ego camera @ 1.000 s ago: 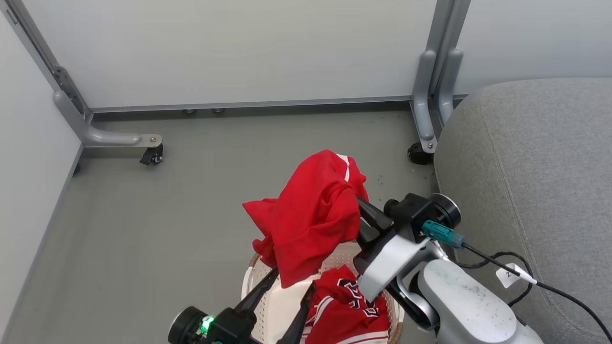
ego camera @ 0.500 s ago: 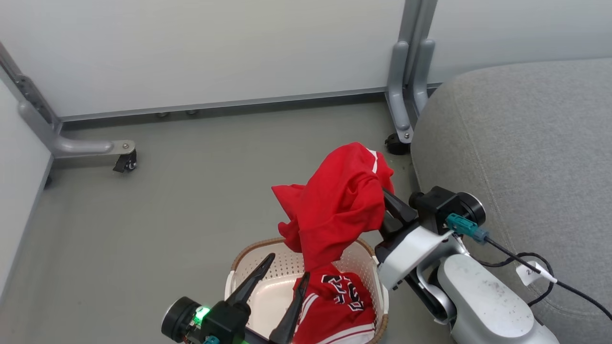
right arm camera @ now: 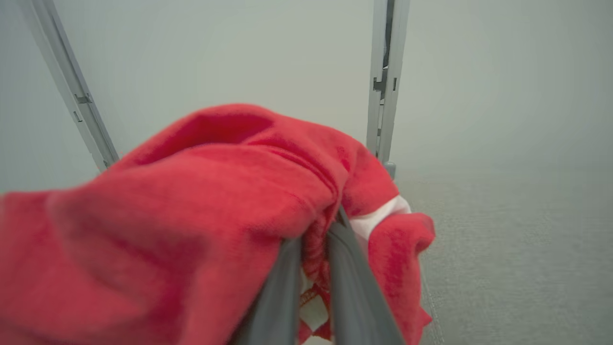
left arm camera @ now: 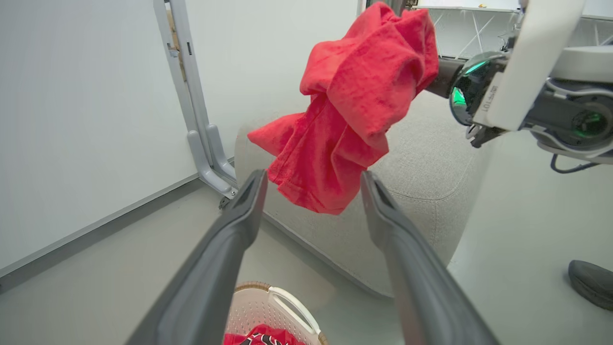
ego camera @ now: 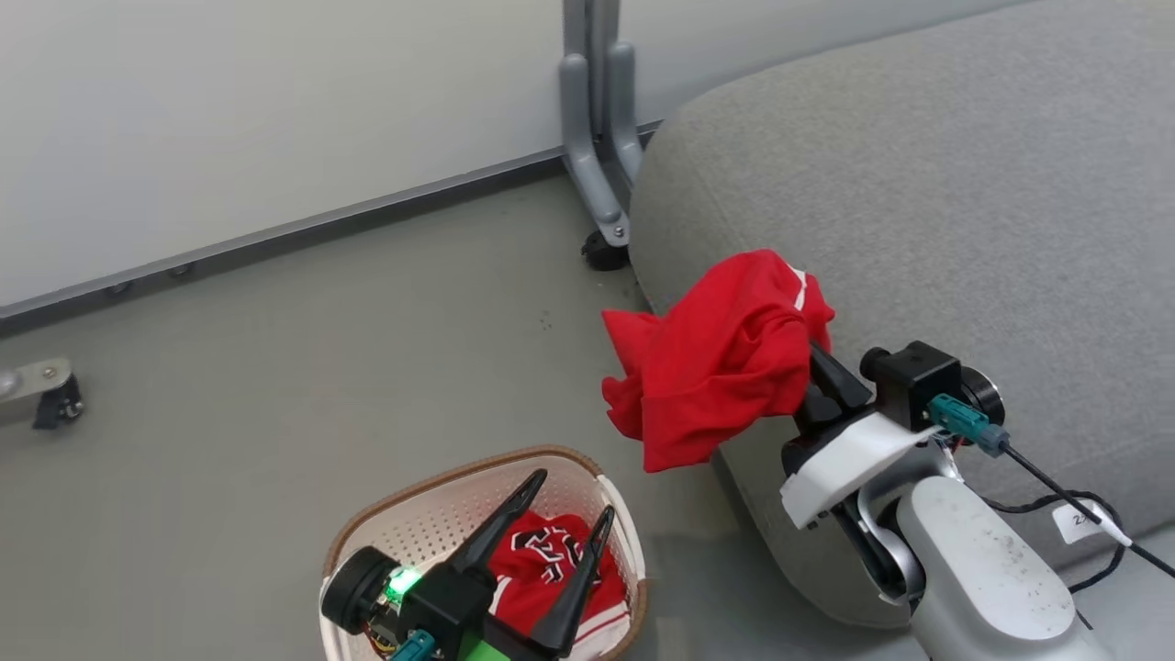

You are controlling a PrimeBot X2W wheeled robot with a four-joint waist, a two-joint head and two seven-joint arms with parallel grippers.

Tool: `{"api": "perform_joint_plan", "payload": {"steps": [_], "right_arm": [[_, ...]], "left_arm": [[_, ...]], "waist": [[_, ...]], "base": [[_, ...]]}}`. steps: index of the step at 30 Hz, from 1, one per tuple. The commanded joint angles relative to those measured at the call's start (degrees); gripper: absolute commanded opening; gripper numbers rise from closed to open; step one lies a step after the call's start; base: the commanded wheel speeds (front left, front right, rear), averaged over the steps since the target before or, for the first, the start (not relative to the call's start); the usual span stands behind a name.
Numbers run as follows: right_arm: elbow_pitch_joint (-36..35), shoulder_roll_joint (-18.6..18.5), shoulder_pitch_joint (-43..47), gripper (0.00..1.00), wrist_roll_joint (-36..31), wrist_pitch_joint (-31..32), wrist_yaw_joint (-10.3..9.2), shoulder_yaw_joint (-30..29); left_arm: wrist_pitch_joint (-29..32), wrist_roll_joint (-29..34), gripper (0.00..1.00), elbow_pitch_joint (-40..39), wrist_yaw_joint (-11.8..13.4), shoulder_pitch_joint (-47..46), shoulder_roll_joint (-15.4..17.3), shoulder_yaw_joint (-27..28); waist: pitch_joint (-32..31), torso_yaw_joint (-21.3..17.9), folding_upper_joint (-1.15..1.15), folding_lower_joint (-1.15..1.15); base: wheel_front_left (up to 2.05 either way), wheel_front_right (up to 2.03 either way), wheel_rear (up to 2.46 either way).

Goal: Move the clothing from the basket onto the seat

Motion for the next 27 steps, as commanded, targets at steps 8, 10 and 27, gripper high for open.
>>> {"api": "perform_joint_plan", "payload": {"steps": [8, 10, 27], "right_arm": [[1.2, 0.2, 2.0, 0.0, -0.8, -0.9, 0.0, -6.1], [1.8, 0.6, 2.0, 0.0, -1.1, -1.1, 0.0, -8.2], [8.6, -3.3, -15.9, 0.0, 0.2, -1.8, 0.0, -26.2]], "left_arm": [[0.7, -0.1, 1.0, -0.5, -0.3, -2.9, 0.5, -0.7], [1.0, 0.1, 1.0, -0.6, -0.5, -3.6, 0.6, -1.1], [3.8, 4.5, 1.0, -5.5, -1.6, -17.0, 2.7, -3.0]], "waist": [[4.6, -12.6, 0.0, 0.0], [5.5, -13.2, 0.0, 0.0], [23.8, -3.0, 0.0, 0.0]], "base": [[0.0, 0.0, 0.0], [0.0, 0.0, 0.0], [0.0, 0.0, 0.0]]}}
